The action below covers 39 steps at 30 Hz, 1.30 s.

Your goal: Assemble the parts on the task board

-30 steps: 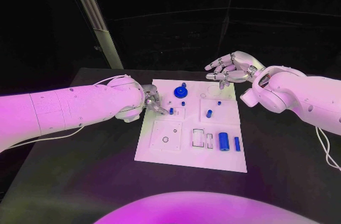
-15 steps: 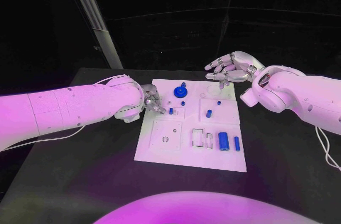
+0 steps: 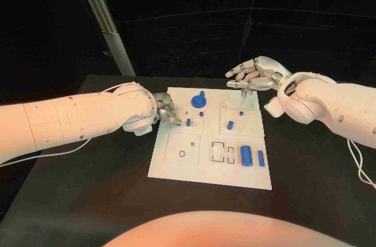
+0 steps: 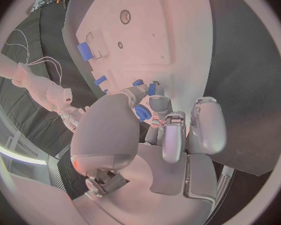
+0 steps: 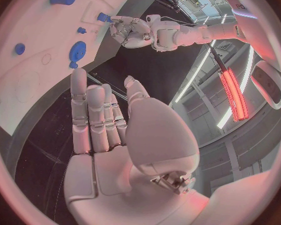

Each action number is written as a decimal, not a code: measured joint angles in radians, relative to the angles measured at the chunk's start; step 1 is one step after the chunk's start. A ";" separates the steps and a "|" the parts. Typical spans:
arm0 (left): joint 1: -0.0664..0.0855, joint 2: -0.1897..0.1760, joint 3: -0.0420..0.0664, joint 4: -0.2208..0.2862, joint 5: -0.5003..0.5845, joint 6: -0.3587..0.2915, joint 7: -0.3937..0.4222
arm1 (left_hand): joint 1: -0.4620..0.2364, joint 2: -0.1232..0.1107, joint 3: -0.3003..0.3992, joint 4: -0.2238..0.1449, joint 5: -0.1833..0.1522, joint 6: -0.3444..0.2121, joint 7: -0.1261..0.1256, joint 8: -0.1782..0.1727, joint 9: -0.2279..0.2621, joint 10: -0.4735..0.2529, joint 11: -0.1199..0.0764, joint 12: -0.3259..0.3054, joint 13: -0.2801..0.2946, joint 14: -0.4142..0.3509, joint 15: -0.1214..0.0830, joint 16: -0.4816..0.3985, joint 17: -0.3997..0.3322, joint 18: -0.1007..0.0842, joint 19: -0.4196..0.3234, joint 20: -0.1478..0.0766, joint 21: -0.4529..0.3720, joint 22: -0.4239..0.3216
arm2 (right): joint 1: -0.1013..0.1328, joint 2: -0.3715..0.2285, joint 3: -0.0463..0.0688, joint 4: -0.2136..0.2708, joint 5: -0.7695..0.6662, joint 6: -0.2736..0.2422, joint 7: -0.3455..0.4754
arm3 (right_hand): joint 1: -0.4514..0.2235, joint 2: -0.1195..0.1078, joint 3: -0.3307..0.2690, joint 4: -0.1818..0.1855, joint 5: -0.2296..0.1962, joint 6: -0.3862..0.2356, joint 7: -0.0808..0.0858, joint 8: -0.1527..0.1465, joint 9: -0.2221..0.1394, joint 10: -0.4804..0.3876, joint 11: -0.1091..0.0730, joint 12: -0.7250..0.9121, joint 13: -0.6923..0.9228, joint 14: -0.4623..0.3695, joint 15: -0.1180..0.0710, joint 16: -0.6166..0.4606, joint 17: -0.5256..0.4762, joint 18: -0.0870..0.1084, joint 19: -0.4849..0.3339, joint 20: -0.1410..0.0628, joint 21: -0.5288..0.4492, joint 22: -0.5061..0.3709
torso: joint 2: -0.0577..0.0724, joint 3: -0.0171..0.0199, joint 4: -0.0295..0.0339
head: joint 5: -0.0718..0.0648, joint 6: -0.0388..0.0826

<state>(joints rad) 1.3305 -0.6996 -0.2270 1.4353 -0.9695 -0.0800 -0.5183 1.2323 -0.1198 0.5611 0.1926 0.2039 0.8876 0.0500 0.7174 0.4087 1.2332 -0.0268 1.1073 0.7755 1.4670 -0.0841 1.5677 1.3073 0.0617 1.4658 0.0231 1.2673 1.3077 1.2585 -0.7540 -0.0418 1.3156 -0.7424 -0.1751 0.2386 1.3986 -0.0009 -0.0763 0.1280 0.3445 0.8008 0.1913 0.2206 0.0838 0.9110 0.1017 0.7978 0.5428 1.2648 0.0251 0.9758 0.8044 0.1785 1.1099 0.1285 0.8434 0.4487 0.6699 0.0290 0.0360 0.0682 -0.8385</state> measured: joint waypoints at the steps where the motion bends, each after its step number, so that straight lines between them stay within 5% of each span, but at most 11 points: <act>1: 0.001 -0.001 0.000 0.001 0.002 0.000 0.000 | -0.002 -0.002 0.007 -0.007 -0.001 0.000 0.000 0.000 0.000 0.000 0.000 0.000 0.000 0.000 0.000 0.000 0.000 0.000 0.000 0.000 0.000 0.000 | 0.000 0.000 0.000 0.000 0.000 0.000 0.000 | 0.000 0.000 0.000 0.000 0.000 0.000 0.000 0.000 0.000 0.000 0.000 0.000 0.000 0.000 0.000 0.000 0.000 0.000 0.000 0.000 0.000 0.000 | 0.000 0.0000 -0.0001 | 0.001 0.000; 13: 0.029 -0.010 0.001 -0.008 0.041 0.024 0.001 | -0.024 -0.002 0.026 -0.015 -0.003 -0.002 0.001 0.007 0.000 0.000 0.000 0.000 -0.006 0.000 0.000 0.000 0.000 0.000 0.000 0.000 -0.001 0.000 | -0.001 0.005 0.000 -0.005 0.000 0.005 -0.001 | 0.000 0.000 0.000 0.000 0.000 0.000 0.000 0.000 0.000 0.000 0.000 0.000 0.000 0.000 0.000 0.000 0.000 0.000 0.000 0.000 0.000 0.000 | 0.000 0.0000 0.0004 | 0.002 0.002; 16: 0.040 0.001 0.001 -0.039 0.068 0.056 0.001 | -0.032 0.006 0.036 -0.019 -0.031 -0.007 0.000 0.007 0.000 0.000 0.000 0.000 -0.010 0.000 0.000 0.000 0.000 0.000 0.000 0.000 -0.008 0.000 | -0.001 0.005 0.000 -0.006 0.000 0.005 -0.001 | 0.000 0.000 0.000 0.000 0.000 0.000 0.000 0.000 0.000 0.000 0.000 0.000 0.000 0.000 0.000 0.000 0.000 0.000 -0.003 -0.003 0.000 0.000 | 0.000 0.0000 0.0003 | 0.001 0.001; 19: 0.050 0.023 0.001 -0.077 0.102 0.104 -0.001 | -0.051 0.024 0.068 -0.051 -0.110 -0.020 0.005 0.007 -0.001 -0.006 0.006 -0.017 -0.029 0.000 0.000 0.000 0.000 0.000 0.000 0.000 -0.027 0.000 | -0.001 0.006 0.000 -0.006 0.000 0.006 -0.001 | 0.000 0.000 0.000 0.000 0.000 0.000 0.000 0.000 0.000 0.000 0.000 0.000 0.000 0.000 0.000 0.000 0.000 0.000 -0.003 -0.003 0.000 0.000 | 0.000 -0.0001 -0.0003 | 0.001 0.000; 22: 0.056 0.047 0.002 -0.113 0.138 0.163 -0.003 | -0.063 0.037 0.084 -0.059 -0.149 -0.023 0.009 0.007 -0.003 -0.019 0.010 -0.031 -0.049 0.000 0.000 0.000 0.000 0.000 -0.004 0.004 -0.033 0.000 | -0.002 0.007 0.000 -0.007 0.000 0.007 -0.001 | 0.000 0.000 0.000 0.000 0.000 0.000 0.000 0.000 0.000 0.000 0.000 0.000 0.000 0.000 0.000 0.000 0.000 0.000 -0.003 -0.003 0.000 0.000 | 0.000 -0.0003 -0.0010 | 0.000 0.000; 32: 0.067 0.131 0.002 -0.227 0.206 0.361 -0.025 | -0.072 0.047 0.093 -0.069 -0.157 -0.036 0.007 0.017 0.003 -0.026 0.011 -0.031 -0.055 0.000 0.000 0.000 0.000 0.000 -0.006 0.006 -0.039 0.000 | -0.002 0.011 0.000 -0.008 0.000 0.008 -0.001 | 0.000 0.000 0.000 0.000 0.000 0.000 0.000 0.000 0.000 0.000 0.000 0.000 -0.001 0.000 0.000 0.000 -0.001 0.000 -0.003 -0.003 0.000 0.000 | 0.000 0.0000 -0.0010 | 0.001 -0.003; 39: 0.067 0.160 0.002 -0.256 0.208 0.385 -0.039 | -0.072 0.047 0.090 -0.074 -0.158 -0.043 0.007 0.028 0.009 -0.026 0.011 -0.026 -0.042 0.000 0.000 0.000 0.000 0.000 -0.006 0.006 -0.039 0.000 | -0.002 0.012 0.000 -0.008 0.000 0.007 -0.001 | 0.000 0.000 0.000 0.000 0.000 0.000 0.000 0.000 0.000 0.000 0.000 0.000 -0.001 0.000 0.000 0.000 -0.001 0.000 -0.003 -0.003 0.000 0.000 | 0.000 0.0001 -0.0010 | 0.001 -0.005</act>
<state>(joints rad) 1.3975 -0.5401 -0.2251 1.1789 -0.7615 0.3049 -0.5572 1.1607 -0.0730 0.6512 0.1183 0.0463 0.8446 0.0572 0.7453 0.4182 1.2073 -0.0158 1.0814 0.7340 1.4670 -0.0840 1.5677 1.3074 0.0618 1.4595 0.0295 1.2286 1.3077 1.2566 -0.7415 -0.0419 1.3078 -0.7424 -0.1677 0.2377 1.3985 -0.0009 -0.0763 0.1280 0.3444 0.8008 0.1913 0.2205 0.0838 0.9111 0.1018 0.7978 0.5419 1.2649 0.0251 0.9758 0.8033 0.1786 1.1065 0.1251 0.8434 0.4483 0.6703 0.0290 0.0350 0.0693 -0.8438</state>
